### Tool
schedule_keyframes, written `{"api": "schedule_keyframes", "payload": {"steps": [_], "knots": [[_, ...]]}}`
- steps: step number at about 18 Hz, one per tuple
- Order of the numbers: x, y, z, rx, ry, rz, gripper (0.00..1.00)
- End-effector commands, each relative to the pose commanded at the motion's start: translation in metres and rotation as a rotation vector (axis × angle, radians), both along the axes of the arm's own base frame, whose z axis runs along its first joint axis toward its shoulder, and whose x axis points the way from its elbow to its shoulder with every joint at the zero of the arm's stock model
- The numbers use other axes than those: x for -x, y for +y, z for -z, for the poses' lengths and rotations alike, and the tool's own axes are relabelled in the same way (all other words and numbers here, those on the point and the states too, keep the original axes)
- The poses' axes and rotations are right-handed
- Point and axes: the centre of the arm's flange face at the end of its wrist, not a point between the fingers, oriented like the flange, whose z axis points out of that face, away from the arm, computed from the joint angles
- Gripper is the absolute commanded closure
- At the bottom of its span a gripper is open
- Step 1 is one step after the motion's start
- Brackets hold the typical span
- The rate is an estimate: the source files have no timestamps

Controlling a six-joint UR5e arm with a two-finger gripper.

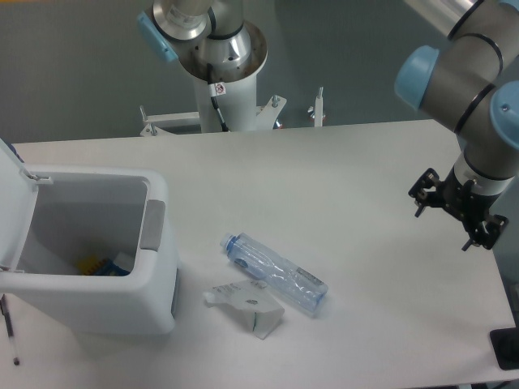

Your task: Open the trash can

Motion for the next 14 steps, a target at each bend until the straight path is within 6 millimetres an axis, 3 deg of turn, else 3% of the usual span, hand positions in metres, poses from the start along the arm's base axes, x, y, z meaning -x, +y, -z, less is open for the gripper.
{"api": "schedule_keyframes", "payload": {"steps": [6, 14], "knots": [[-0.0076, -0.0011, 0.0115, 0.001, 0.005, 0.006, 0.0], [-0.0088, 0.0008, 0.0115, 0.001, 0.005, 0.006, 0.0]]}}
